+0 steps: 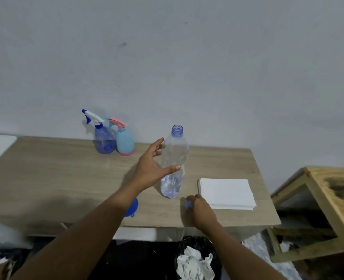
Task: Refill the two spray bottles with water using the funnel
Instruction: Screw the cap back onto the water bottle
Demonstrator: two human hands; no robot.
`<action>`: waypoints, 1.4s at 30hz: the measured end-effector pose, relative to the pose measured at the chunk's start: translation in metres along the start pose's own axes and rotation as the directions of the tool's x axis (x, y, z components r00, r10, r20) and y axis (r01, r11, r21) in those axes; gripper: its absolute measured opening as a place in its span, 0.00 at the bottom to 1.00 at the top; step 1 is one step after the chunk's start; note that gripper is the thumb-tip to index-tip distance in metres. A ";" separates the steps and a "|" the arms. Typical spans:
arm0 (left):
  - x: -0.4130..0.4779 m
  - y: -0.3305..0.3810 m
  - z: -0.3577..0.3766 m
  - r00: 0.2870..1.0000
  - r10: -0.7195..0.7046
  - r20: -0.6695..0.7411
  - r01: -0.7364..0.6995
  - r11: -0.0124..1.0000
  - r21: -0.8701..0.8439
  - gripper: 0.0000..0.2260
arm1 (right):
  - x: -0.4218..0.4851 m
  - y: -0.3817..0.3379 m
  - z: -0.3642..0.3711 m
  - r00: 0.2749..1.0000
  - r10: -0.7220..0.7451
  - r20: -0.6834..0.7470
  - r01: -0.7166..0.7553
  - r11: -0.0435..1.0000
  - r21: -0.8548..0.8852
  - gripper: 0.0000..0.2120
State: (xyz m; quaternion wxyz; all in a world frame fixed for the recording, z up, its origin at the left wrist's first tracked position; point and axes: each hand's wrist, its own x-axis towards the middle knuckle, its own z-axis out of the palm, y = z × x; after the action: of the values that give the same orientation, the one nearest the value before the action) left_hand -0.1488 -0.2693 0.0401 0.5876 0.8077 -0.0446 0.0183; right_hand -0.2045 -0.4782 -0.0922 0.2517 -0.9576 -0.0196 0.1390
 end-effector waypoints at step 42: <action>0.033 0.009 -0.020 0.964 -0.057 0.261 0.044 0.998 0.055 0.42 | 0.052 -0.134 -0.248 0.807 -0.582 -0.099 0.587 0.777 0.226 0.13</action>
State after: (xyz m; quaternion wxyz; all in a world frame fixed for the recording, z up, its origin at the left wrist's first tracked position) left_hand -0.1162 -0.2548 0.0571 0.5568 0.8180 -0.1010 -0.1027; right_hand -0.0818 -0.4741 0.1671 0.3992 -0.8669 -0.2952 0.0444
